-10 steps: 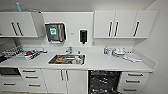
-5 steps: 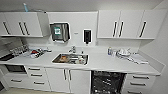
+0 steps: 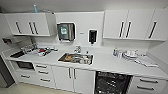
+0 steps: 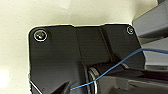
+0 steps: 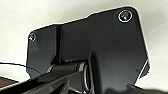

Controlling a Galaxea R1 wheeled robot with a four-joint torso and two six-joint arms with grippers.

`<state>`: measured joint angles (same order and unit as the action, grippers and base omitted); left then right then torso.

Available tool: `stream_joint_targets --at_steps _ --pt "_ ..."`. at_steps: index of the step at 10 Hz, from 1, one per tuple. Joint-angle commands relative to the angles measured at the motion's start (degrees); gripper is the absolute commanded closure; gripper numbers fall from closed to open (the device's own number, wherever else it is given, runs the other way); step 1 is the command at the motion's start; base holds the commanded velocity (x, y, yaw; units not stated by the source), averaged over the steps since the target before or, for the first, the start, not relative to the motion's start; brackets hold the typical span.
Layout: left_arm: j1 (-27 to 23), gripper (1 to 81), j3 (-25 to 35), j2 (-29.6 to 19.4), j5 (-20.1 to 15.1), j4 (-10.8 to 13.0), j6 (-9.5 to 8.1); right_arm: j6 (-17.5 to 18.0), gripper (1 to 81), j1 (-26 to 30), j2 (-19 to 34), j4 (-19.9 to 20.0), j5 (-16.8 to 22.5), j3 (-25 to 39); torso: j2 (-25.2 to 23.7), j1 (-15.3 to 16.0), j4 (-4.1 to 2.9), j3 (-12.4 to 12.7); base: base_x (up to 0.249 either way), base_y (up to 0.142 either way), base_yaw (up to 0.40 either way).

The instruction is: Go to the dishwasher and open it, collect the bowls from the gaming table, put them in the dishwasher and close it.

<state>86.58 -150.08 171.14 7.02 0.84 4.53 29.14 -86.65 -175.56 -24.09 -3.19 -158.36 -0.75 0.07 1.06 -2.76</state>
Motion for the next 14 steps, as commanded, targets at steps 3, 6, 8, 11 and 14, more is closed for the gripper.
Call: stream_joint_targets --at_steps 3,6,8,11,14 --pt "-2.6 1.0 0.2 -0.2 -2.9 -0.2 0.12 0.0 1.0 2.9 -0.1 -0.5 2.5 0.0 0.0 0.0 0.00 0.0 0.000 0.000 0.186" --pt "-2.6 1.0 0.2 -0.5 -2.8 -0.2 0.12 0.0 1.0 2.8 0.3 -0.4 2.2 0.2 0.0 0.0 0.00 0.0 0.000 0.000 0.207" --pt "-2.6 1.0 -0.7 -0.6 -2.9 -0.2 0.12 0.1 1.0 2.8 0.1 -0.4 2.0 -0.1 0.0 0.0 0.00 0.0 0.000 0.000 0.248" --pt "-2.7 1.0 -0.8 -0.3 -2.9 -0.2 0.30 0.4 1.0 3.4 0.3 -0.3 2.1 -0.9 0.0 0.0 0.00 0.0 0.000 0.000 0.259" --pt "-3.2 1.0 -2.4 0.3 -3.0 -0.1 0.65 0.2 1.0 3.8 0.3 -0.3 2.4 -1.4 0.0 0.0 0.00 0.0 0.000 0.000 0.320"
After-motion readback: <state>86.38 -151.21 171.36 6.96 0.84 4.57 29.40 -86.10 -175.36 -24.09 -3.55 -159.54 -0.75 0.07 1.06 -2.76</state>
